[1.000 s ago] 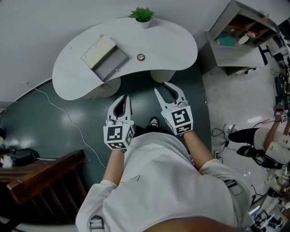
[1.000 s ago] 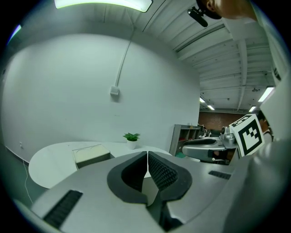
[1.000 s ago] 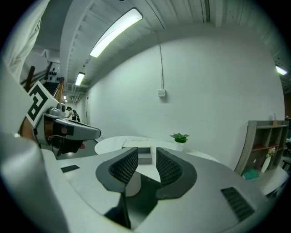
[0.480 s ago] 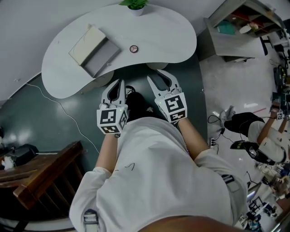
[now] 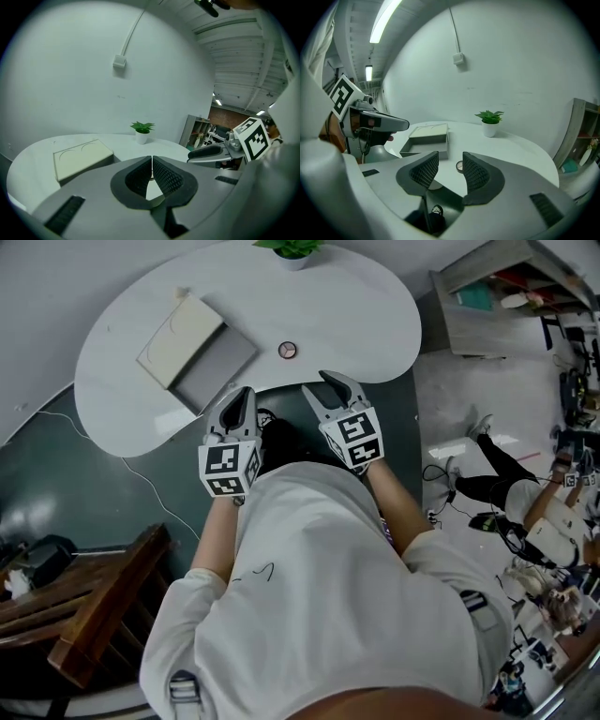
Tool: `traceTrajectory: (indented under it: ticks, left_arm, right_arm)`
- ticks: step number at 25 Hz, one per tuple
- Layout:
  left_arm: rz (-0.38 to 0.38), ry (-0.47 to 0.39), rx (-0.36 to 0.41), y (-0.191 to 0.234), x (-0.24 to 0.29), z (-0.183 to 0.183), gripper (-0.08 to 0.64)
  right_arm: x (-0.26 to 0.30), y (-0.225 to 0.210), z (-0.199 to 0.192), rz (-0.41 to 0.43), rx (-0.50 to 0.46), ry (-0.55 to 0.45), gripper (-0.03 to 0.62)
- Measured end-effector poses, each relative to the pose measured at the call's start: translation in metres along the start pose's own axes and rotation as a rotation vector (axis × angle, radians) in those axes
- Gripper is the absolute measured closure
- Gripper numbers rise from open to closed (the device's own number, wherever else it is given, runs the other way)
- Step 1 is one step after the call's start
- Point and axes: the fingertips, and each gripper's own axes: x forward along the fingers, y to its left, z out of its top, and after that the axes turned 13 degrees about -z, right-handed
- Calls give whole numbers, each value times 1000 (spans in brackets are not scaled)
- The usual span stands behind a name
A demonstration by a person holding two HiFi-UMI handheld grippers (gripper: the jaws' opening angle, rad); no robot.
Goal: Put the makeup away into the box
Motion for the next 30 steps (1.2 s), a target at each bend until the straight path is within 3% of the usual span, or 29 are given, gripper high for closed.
traceTrajectory:
  ticks: [5, 9, 13, 18, 22, 26, 30]
  left_arm:
    - [-30, 22, -10, 37, 21, 3, 535]
    - [-9, 57, -47, 59, 37, -2, 535]
    - [34, 98, -86, 59, 53, -13, 535]
    - [97, 136, -194, 52, 71, -35, 535]
    - [141, 167, -213, 51, 73, -50, 535]
    - [193, 167, -255, 50, 66, -64, 535]
    - [250, 163, -272, 56, 47, -73, 535]
  right_arm:
    - [42, 4, 11, 3, -24, 48, 423]
    - [66, -3, 17, 20, -45, 77, 416]
    - [84, -14, 7, 93, -70, 126, 414]
    - [108, -25, -11, 184, -131, 176, 411]
    - [120, -19, -24, 243, -165, 203, 408]
    - [127, -8, -42, 307, -259, 228, 400]
    - [140, 5, -52, 325, -417, 226, 394]
